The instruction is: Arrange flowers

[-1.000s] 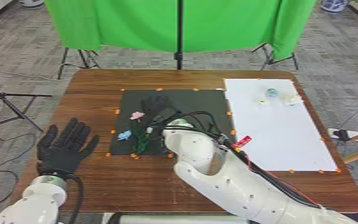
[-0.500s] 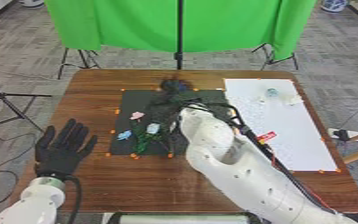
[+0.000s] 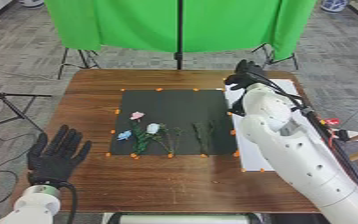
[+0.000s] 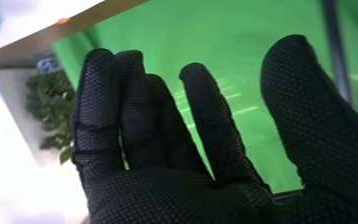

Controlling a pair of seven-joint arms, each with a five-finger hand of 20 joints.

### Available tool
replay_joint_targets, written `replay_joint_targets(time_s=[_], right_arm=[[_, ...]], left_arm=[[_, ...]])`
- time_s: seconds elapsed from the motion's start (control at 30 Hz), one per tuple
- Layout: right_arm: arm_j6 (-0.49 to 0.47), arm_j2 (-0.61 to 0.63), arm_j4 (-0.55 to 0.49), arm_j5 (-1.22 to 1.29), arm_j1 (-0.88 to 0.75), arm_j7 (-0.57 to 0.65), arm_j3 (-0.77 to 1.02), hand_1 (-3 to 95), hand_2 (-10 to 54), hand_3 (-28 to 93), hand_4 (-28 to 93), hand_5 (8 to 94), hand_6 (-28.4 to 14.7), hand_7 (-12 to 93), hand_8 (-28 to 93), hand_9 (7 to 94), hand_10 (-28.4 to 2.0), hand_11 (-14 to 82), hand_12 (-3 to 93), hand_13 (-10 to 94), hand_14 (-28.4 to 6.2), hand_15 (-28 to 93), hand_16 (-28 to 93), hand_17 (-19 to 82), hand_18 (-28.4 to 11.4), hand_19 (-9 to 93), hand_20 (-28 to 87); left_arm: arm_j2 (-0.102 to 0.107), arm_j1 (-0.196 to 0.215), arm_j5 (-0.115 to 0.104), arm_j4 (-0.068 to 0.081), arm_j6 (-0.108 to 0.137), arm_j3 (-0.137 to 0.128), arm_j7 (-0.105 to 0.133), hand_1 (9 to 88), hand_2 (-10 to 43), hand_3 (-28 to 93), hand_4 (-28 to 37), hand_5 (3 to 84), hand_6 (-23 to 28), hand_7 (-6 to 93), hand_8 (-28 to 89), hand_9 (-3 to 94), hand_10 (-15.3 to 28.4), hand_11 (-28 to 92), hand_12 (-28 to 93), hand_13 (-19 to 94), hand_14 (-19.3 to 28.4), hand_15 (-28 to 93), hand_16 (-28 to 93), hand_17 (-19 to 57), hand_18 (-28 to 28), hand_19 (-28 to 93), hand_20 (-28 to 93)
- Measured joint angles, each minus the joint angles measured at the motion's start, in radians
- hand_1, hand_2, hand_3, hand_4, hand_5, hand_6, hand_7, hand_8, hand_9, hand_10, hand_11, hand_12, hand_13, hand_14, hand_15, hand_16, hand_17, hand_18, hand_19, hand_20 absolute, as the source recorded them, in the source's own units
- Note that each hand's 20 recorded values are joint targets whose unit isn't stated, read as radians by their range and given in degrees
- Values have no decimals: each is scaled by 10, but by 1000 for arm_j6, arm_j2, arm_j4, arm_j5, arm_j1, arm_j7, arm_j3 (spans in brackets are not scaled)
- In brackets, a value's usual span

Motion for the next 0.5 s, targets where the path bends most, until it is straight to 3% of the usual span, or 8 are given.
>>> replay_joint_targets(time_s=[0.13,0.5], right_arm=[[-91,36,0,-24,-25,0,22,440,-46,763,-268,486,-75,167,-91,411,-217,128,169,343,-202,455,128,225,-235,718,206],[-49,44,103,6,-60,19,46,463,-65,792,-279,472,-61,191,-109,373,-189,118,145,261,-196,391,96,185,-222,644,159]], left_arm=[[-2,2,0,-1,2,-1,1,285,131,754,-283,487,75,208,-110,436,160,322,133,341,160,553,-58,-46,154,420,202],[-9,11,-8,-12,19,-2,-3,286,136,757,-283,490,75,215,-113,437,160,325,132,338,160,556,-60,-47,154,422,202]])
